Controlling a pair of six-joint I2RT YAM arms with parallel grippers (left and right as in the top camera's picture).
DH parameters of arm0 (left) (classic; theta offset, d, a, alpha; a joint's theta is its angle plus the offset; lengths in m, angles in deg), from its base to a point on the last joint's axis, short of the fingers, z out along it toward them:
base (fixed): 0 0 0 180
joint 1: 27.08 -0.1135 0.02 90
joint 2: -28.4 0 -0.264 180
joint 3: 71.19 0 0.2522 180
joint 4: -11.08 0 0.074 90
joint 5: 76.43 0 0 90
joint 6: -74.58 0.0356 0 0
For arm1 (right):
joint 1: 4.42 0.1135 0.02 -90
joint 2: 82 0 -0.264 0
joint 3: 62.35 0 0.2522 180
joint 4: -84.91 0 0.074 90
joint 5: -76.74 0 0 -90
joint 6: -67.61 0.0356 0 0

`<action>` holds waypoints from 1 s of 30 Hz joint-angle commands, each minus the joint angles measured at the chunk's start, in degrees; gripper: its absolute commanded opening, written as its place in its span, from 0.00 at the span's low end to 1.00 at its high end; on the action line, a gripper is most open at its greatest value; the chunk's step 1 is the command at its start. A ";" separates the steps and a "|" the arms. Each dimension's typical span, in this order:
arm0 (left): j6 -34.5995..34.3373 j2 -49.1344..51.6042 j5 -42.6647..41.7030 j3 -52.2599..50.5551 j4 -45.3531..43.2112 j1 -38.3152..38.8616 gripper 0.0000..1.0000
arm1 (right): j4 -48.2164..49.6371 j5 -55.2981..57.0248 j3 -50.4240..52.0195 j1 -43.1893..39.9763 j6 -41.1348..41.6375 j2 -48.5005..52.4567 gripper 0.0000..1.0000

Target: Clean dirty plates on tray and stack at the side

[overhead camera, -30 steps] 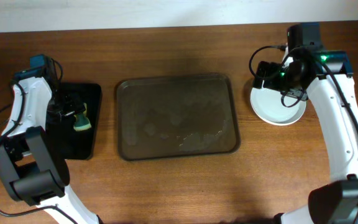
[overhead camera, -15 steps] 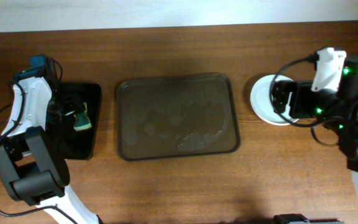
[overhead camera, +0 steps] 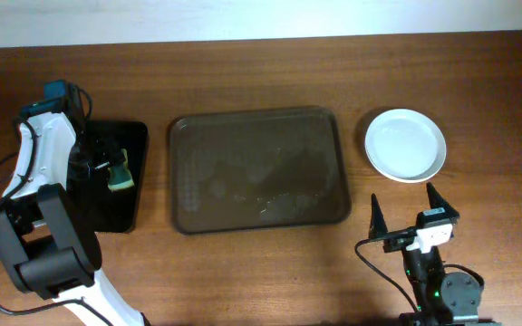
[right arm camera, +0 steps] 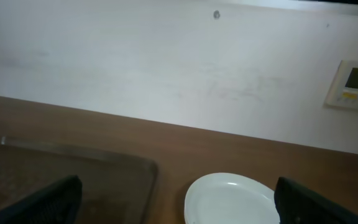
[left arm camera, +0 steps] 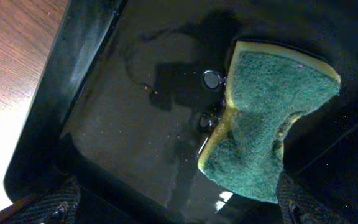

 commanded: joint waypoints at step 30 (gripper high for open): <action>17.51 -65.46 -5.88 -32.54 -36.37 16.74 0.99 | -5.95 0.13 2.56 -0.31 -0.39 -0.79 0.98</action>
